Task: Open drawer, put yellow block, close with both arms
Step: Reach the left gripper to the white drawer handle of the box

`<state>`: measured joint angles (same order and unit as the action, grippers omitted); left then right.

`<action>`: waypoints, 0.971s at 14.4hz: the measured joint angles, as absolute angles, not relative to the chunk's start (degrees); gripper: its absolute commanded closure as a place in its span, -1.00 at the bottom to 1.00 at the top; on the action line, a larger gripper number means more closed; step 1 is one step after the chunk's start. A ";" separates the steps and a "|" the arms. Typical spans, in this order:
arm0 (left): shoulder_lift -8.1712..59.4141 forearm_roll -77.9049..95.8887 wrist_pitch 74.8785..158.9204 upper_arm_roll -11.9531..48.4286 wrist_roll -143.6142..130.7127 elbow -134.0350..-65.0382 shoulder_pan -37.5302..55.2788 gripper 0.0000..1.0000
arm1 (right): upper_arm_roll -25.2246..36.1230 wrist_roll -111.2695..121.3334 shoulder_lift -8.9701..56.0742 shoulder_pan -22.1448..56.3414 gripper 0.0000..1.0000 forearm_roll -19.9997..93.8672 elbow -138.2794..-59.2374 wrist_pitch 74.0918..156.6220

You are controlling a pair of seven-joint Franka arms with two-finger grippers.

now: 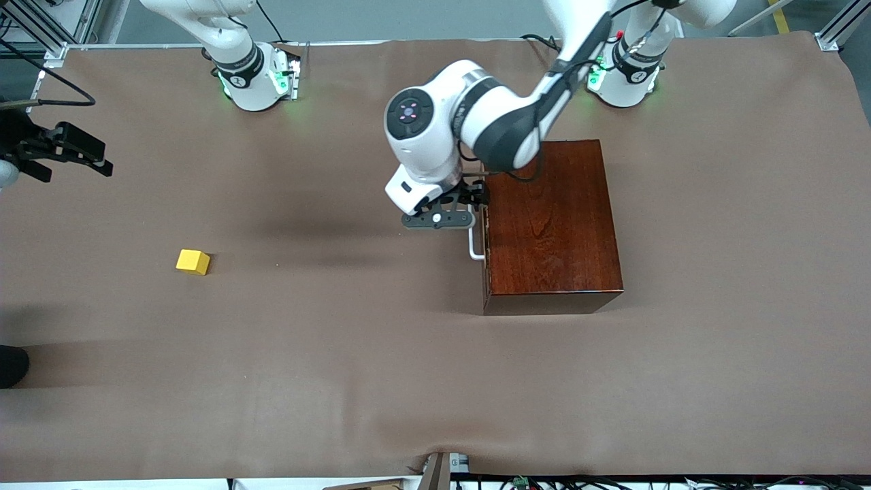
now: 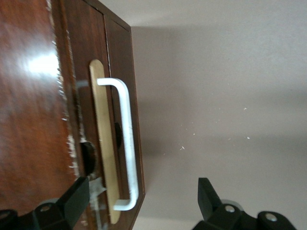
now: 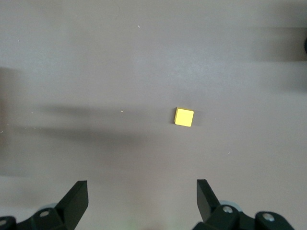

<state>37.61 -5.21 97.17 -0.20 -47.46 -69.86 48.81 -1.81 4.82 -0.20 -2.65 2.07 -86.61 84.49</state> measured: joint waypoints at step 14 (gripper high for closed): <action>45.26 -10.33 97.45 -1.23 -53.05 -69.90 52.57 -1.00 | -1.81 4.82 -0.20 -2.65 -1.00 2.08 -86.61 84.52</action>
<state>45.26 -10.33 97.45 -1.23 -53.05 -69.90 52.57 -1.81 4.82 -0.20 -2.65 2.08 -86.61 84.52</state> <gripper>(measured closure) 0.000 0.000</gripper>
